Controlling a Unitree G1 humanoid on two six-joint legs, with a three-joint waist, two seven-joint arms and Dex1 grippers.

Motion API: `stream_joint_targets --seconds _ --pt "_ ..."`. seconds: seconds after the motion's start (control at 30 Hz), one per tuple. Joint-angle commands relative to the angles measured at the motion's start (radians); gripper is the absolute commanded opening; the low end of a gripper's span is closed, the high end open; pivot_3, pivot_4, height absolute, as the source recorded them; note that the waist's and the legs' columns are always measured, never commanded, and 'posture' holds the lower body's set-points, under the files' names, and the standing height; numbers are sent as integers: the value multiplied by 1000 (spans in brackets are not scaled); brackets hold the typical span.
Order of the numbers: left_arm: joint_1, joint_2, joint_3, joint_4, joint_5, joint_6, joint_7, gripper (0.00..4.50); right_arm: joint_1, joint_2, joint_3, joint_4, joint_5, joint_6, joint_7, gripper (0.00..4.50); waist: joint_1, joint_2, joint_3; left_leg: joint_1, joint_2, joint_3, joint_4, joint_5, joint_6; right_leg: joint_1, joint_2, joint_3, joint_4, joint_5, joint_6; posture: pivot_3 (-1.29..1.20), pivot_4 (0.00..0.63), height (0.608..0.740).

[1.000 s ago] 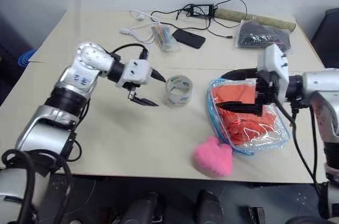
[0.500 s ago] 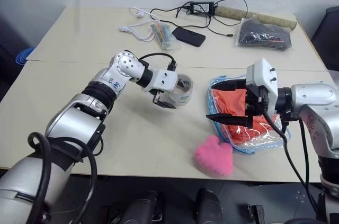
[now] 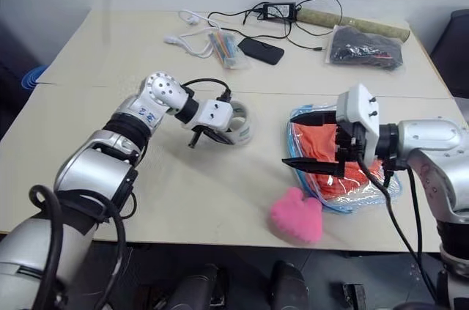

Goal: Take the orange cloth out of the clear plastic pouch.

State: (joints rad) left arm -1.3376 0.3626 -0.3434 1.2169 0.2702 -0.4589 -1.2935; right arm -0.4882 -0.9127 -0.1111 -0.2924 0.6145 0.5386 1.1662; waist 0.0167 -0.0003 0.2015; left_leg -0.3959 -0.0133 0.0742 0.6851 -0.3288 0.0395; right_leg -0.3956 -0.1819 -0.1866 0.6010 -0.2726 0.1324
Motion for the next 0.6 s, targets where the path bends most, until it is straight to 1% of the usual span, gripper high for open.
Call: stream_joint_targets --seconds 0.03,0.17,0.2,0.23,0.27,0.33,0.37,0.43,0.47,0.53,0.6 --pt "43 108 61 -138 -44 28 -2 202 -42 23 21 11 -2 -24 10 4500 -8 0 0 0 0 0 0 0 0 0 0 0 0 0 0 0 150 740" --pt "224 335 145 -399 -59 130 27 202 -96 64 75 42 -15 -38 31 4500 -32 0 0 1 1 -6 -1 0 0 -1 0 2 1 0 0 0 150 740" --pt "307 419 193 -473 -63 190 54 202 -114 81 94 53 -24 -45 35 4500 -39 0 0 2 1 -5 -1 0 0 -1 0 2 1 0 0 0 150 740" --pt "369 475 226 -535 -68 241 74 202 -127 94 106 61 -31 -50 39 4500 -46 0 0 2 2 -6 -2 0 0 -1 0 2 1 0 0 0 150 740" --pt "471 559 291 -598 -77 308 98 202 -145 114 123 75 -43 -60 35 4500 -50 0 0 3 5 -5 -2 0 0 -1 0 3 2 0 0 0 150 740" --pt "635 664 394 -707 -99 415 138 202 -166 141 140 97 -59 -71 32 4500 -58 0 0 4 7 -4 -3 0 0 -1 1 4 3 0 0 0 150 740" --pt "760 719 486 -759 -120 472 148 202 -180 160 154 112 -68 -75 26 4500 -57 0 0 5 7 -5 -3 0 0 -1 1 4 5 0 0 0 150 740" --pt "934 771 607 -849 -152 557 169 202 -197 183 170 131 -80 -80 24 4500 -54 -1 0 5 7 -5 -3 -1 0 -2 1 5 6 0 0 0 150 740" --pt "996 782 649 -886 -160 587 182 202 -201 190 175 137 -84 -83 26 4500 -43 -1 0 5 6 -5 -2 -1 0 -1 0 6 7 0 0 0 150 740" --pt "1102 788 726 -943 -170 631 214 202 -208 203 184 145 -88 -87 35 4500 -19 -1 0 5 6 -8 -1 -1 0 1 1 9 6 0 0 0 150 740" --pt "1194 783 803 -956 -181 663 244 202 -219 221 196 149 -84 -74 42 4500 -2 -2 -1 5 5 -10 0 -1 0 3 1 13 5 0 0 0 150 740"
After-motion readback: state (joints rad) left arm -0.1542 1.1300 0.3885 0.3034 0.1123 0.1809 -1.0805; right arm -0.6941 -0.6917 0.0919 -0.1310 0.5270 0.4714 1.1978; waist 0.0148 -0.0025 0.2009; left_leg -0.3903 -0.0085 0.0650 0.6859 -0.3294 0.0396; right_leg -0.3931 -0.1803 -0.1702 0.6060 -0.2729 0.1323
